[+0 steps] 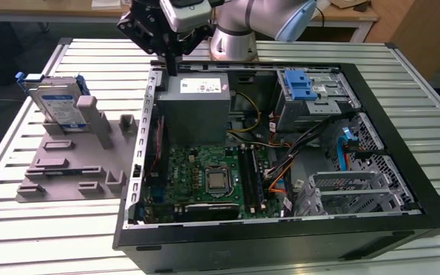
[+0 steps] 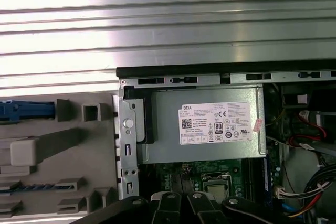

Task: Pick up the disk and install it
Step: 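Reach for the disk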

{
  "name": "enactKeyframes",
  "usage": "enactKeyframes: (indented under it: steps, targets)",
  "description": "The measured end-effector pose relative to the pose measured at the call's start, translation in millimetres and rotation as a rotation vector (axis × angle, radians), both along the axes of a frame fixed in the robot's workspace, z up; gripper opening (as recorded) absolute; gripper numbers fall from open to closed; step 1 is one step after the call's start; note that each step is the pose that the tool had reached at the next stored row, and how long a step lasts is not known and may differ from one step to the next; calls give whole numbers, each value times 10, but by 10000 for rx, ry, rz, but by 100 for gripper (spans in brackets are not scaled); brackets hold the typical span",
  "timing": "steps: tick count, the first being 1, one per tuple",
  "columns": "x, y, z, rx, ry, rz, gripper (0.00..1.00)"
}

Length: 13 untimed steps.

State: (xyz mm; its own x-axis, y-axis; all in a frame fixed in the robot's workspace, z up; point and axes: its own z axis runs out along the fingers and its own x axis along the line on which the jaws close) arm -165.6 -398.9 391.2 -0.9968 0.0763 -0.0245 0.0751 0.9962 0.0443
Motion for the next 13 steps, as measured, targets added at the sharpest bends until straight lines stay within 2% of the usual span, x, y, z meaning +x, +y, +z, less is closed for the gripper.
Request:
enactKeyframes:
  steps: [13]
  targets:
    - [-71, 0, -7, 0, 0, 0, 11]
